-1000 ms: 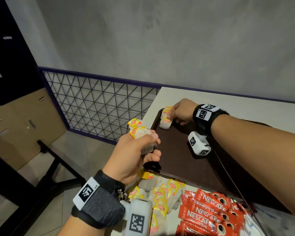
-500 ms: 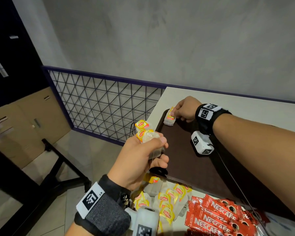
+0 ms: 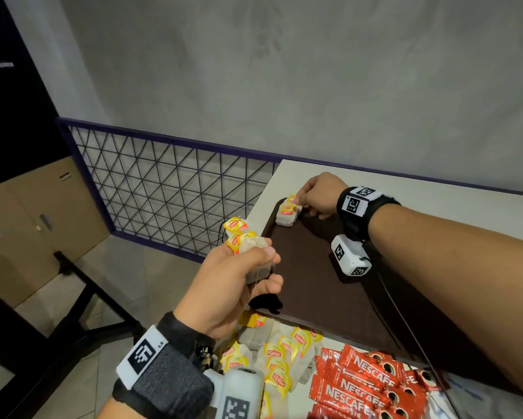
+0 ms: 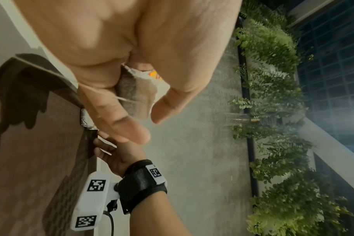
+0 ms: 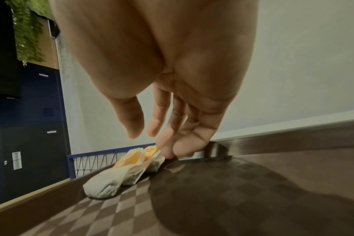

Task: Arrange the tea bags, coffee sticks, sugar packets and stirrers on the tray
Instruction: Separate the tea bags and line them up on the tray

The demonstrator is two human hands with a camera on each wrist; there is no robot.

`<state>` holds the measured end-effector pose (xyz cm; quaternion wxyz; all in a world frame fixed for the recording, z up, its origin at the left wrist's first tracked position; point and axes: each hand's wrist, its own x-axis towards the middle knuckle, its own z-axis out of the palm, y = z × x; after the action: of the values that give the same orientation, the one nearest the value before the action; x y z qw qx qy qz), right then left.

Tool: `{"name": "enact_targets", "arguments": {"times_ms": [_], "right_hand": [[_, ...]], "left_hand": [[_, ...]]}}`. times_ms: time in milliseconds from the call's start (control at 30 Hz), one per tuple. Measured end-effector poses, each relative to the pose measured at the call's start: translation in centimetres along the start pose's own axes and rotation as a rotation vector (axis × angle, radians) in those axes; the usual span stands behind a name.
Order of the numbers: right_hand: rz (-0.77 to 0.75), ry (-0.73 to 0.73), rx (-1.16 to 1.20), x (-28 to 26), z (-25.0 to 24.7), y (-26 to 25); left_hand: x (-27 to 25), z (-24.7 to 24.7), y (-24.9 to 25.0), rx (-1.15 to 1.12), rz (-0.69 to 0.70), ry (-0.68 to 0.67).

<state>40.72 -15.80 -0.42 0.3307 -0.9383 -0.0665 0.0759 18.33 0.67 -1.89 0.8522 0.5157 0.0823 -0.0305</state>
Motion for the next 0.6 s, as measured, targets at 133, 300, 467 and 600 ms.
{"name": "enact_targets", "arguments": {"times_ms": [133, 300, 467, 600], "right_hand": [[-0.015, 0.001, -0.032, -1.4, -0.6, 0.2], [-0.143, -0.045, 0.067, -5.9, -0.8, -1.7], [-0.361, -0.171, 0.258, -13.2, -1.6, -4.7], [-0.423, -0.134, 0.295, -17.5, -2.7, -5.2]], "left_hand": [[0.0, -0.1, 0.0, -0.042, -0.006, 0.006], [-0.2, 0.1, 0.3, -0.139, -0.025, -0.006], [-1.1, 0.7, 0.6, -0.159, -0.020, -0.133], [-1.4, 0.5, 0.5, -0.095, -0.029, -0.269]]}}
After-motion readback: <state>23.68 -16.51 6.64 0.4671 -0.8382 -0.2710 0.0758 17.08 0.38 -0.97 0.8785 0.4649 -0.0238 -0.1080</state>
